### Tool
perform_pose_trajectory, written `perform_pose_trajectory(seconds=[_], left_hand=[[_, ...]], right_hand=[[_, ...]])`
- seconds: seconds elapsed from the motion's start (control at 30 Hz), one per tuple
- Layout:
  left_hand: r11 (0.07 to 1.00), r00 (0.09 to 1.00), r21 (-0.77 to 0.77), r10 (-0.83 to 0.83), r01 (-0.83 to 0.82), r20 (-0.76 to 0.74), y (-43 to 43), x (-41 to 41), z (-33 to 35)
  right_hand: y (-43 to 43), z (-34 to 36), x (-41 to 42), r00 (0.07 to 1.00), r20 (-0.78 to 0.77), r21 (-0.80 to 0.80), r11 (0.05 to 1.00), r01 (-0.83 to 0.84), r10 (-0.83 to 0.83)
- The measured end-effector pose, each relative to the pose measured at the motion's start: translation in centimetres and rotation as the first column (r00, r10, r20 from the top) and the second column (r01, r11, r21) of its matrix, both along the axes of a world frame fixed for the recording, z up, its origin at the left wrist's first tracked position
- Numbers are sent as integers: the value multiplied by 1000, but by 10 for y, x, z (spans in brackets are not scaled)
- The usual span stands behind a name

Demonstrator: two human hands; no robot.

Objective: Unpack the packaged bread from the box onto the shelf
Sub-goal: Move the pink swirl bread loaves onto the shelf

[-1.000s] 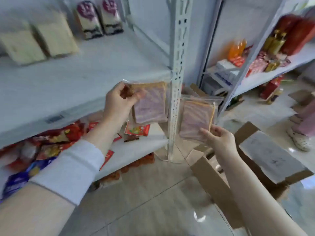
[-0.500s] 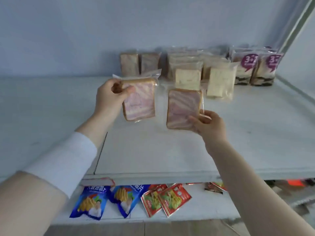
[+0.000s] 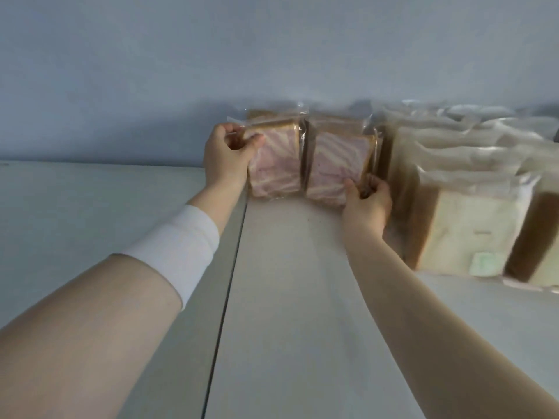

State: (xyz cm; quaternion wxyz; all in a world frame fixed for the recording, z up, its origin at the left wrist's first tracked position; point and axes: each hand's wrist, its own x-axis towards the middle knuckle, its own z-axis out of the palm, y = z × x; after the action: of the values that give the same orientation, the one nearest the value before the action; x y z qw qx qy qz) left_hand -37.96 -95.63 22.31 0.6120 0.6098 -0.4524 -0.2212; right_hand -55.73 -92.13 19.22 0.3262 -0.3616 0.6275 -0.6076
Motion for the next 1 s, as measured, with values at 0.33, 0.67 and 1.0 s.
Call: perform_pose_trajectory(seconds=[0.33,0.67,1.0], left_hand=[[1000,998,-22,-6,7,55,-11,-1,-4],[993,619,96,-117,66,777,102,-12,17],[879,-6,343,-362,331,932,266,-185,37]], right_hand=[[-9,7,10,963,-242,86,986,146,-122],[88,25,1,544,-817,182,981,-71,191],[292,33,-154,288,-936,267,940,211,201]])
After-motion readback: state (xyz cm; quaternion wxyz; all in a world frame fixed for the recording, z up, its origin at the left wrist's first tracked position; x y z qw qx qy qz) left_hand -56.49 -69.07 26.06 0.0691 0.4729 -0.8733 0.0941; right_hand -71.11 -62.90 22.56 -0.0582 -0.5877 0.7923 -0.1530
